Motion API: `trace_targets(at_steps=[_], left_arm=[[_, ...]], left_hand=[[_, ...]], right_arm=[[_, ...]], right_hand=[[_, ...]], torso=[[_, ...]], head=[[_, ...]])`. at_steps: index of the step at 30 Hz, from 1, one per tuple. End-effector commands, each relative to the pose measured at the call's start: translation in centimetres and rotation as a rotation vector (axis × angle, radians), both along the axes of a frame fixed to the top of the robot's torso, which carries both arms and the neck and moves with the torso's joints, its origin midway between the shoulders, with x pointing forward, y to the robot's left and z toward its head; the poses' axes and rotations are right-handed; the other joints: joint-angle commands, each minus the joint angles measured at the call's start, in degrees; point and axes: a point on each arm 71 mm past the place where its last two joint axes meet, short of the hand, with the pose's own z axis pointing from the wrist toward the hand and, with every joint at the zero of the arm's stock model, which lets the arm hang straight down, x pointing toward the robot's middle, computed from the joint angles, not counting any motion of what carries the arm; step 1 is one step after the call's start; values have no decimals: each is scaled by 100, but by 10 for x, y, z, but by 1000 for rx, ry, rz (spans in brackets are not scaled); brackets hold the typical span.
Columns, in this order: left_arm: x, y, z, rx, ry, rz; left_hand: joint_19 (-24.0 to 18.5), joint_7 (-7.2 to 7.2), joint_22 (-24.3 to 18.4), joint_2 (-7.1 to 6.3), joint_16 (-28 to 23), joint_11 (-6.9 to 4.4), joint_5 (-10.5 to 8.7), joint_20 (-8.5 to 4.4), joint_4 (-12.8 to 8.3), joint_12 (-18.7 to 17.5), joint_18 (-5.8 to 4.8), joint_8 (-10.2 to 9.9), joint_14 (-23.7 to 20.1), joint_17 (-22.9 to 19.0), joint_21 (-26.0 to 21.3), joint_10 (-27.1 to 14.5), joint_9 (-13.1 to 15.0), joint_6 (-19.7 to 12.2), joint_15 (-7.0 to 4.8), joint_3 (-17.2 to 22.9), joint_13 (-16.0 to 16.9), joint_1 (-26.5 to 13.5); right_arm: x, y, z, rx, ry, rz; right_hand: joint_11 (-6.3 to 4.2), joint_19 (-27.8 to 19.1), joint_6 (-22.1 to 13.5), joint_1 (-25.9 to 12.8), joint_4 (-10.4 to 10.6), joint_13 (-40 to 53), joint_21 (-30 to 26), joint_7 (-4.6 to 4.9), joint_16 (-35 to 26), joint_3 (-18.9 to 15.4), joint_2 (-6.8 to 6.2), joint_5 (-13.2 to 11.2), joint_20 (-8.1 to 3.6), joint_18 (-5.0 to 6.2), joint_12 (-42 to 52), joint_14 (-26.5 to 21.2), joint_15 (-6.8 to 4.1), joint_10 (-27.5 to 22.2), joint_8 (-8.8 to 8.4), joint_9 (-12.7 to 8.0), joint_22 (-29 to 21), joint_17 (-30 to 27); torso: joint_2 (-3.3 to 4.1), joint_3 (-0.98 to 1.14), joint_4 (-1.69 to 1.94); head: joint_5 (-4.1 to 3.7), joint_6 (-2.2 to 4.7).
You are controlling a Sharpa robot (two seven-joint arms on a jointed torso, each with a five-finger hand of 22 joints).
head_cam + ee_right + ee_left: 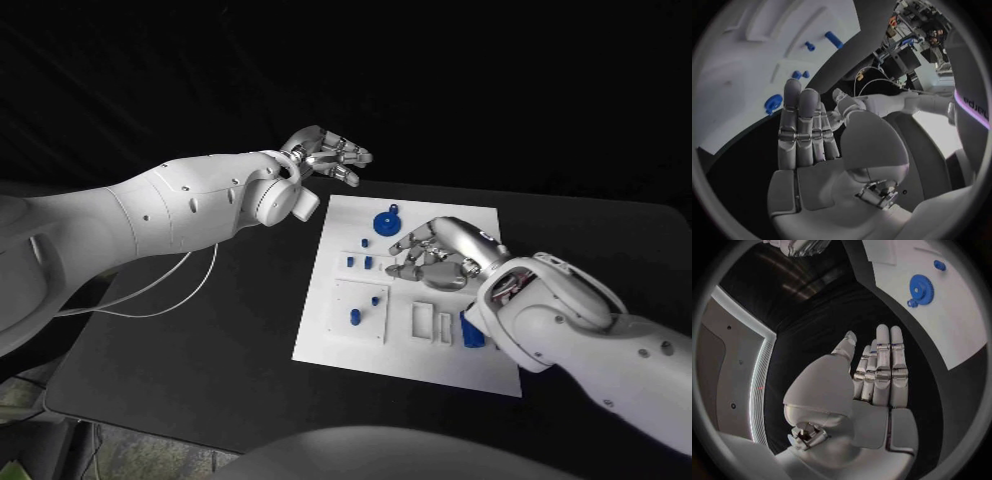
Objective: Assemble the parts on the task board
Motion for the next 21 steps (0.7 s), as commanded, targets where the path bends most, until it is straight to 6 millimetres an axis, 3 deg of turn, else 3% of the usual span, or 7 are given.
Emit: trace_targets(at_steps=[1, 4, 9, 12, 14, 18, 21], left_arm=[[0, 1, -1, -1, -6, -3], [-1, 2, -3, 0, -2, 0], [-4, 5, -11, -4, 6, -4], [-5, 7, -13, -7, 5, -3], [-6, 9, -14, -9, 4, 0], [-7, 12, -18, -19, 11, 5], [-8, 13, -20, -23, 14, 7]], left_hand=[[37, -16, -5, 37, -10, -1, -18, 16, -6, 0, -91, 15, -22, -4, 15, -12, 5, -32, 7, -30, 0, 35], [37, -16, -5, 37, -10, -1, -18, 16, -6, 0, -91, 15, -22, -4, 15, -12, 5, -32, 7, -30, 0, 35], [37, -3, -7, 28, -11, 4, -15, 17, -5, -2, -93, 10, -21, -3, 14, -16, 2, -63, 8, -36, -1, 26], [37, 4, -9, 19, -11, 5, -15, 18, -13, -1, -92, 11, -22, -3, 13, -17, 2, -88, 9, -39, 0, 24], [37, 4, -9, 18, -11, 5, -15, 18, -14, -1, -92, 10, -22, -3, 13, -17, 2, -89, 9, -39, 0, 24], [37, 4, -9, 18, -11, 5, -15, 18, -14, -1, -92, 10, -22, -3, 13, -17, 2, -89, 9, -39, 0, 24], [34, 6, -12, 20, -11, 6, -17, 20, -20, 0, -92, 15, -24, -4, 10, -14, 5, -99, 11, -41, 0, 11]], right_arm=[[5, -18, -6, 47, 243, -25], [12, -42, -5, 43, 324, -68], [17, -76, -10, -22, 431, -121], [15, -89, -16, -121, 500, -135], [13, -100, -20, -198, 544, -161], [11, -116, -27, -311, 621, -211], [10, -122, -30, -355, 651, -238]], right_hand=[[-92, 228, 141, -107, -103, 579, 18, -54, -7, -50, 67, 39, -69, -95, 636, 52, -66, -127, 2, 78, -6, 5], [-222, 238, 351, -291, -97, 1770, 359, -185, 254, -238, 140, 379, -192, -178, 1782, 225, -177, -385, 34, 609, 134, 245], [-331, 239, 109, -410, 17, 3141, 510, -378, 681, -308, 147, 491, -262, -280, 2467, 134, -239, -515, 277, 2958, 66, 1123], [-339, 230, 4, -476, 182, 3403, 553, -397, 787, -231, 185, 320, -263, -293, 2459, 141, -245, -497, 271, 3783, 24, 1478], [-372, 234, 66, -385, 134, 3626, 584, -457, 876, -1, 247, -69, -270, -285, 2578, 168, -264, -385, 238, 4071, 24, 1694], [-362, 220, 98, -723, 399, 4123, 697, -437, 956, 787, -61, -459, -270, -281, 2701, 207, -252, -323, 2, 4617, 56, 2114], [-333, 220, -8, -840, 500, 4300, 769, -397, 1054, 890, -130, -541, -257, -258, 2704, 246, -237, -260, -13, 4554, 100, 2374]], torso=[[-42, 0, -30], [-73, 4, -53], [-132, 4, -92], [-154, 8, -113], [-164, 11, -125], [-200, 14, -143], [-216, 15, -142]], head=[[-81, 26], [-201, 53], [-384, 61], [-430, 59], [-429, 62], [-478, 48], [-526, 41]])
